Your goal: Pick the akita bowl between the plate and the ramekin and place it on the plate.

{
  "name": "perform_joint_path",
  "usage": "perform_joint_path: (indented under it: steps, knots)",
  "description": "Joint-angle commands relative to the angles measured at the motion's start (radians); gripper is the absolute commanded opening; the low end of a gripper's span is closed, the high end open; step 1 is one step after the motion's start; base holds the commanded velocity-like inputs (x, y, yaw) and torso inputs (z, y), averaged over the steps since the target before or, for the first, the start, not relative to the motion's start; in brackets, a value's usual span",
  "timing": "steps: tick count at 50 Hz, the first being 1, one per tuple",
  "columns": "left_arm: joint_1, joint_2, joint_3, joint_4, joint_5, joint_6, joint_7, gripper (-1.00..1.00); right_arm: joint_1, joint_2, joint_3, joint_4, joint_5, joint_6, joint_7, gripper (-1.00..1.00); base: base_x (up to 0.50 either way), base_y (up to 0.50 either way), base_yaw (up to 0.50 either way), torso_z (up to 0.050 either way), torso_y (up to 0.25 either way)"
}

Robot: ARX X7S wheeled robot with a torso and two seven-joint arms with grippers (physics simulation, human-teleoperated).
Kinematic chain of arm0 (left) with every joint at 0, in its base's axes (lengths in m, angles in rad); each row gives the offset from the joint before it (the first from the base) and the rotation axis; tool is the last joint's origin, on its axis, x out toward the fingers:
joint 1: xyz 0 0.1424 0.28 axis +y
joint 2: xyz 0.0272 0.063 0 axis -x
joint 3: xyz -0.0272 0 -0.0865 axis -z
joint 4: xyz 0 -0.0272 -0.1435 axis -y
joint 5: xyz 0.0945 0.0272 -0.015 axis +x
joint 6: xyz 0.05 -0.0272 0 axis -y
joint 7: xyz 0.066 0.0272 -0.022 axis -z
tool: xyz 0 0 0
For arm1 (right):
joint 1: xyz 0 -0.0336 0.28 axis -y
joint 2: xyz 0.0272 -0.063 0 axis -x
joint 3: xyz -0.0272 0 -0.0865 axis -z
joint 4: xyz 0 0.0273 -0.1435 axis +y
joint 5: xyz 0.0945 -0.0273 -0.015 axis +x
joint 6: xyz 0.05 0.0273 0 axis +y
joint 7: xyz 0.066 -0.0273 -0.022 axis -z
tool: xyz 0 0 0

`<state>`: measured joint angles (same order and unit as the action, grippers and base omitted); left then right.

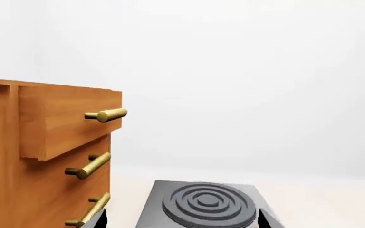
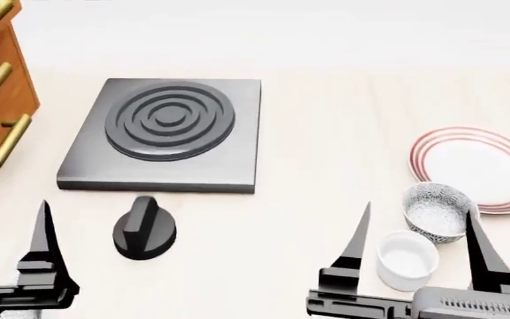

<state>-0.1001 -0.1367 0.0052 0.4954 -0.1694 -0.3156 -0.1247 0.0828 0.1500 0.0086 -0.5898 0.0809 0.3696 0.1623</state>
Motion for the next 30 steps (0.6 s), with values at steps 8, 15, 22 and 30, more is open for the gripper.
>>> perform_joint_path:
  steps: [8, 15, 22, 30]
  knots:
    - [-0.009, -0.027, -0.016, 0.075, -0.041, -0.036, -0.017, 1.0, 0.002, 0.034, 0.006, -0.099, 0.017, 0.045, 0.012, 1.0, 0.5, 0.0, 0.0, 0.0, 0.0]
    - [-0.006, -0.031, -0.01, 0.07, -0.045, -0.03, -0.02, 1.0, -0.001, 0.038, 0.01, -0.099, 0.033, 0.04, 0.011, 1.0, 0.5, 0.0, 0.0, 0.0, 0.0]
    - [-0.002, -0.035, -0.008, 0.069, -0.052, -0.027, -0.024, 1.0, -0.005, 0.046, 0.001, -0.102, 0.034, 0.031, 0.01, 1.0, 0.5, 0.0, 0.0, 0.0, 0.002]
    - [-0.001, -0.038, -0.008, 0.07, -0.061, -0.026, -0.031, 1.0, -0.015, 0.06, -0.01, -0.106, 0.032, 0.017, 0.01, 1.0, 0.5, 0.0, 0.0, 0.0, 0.0]
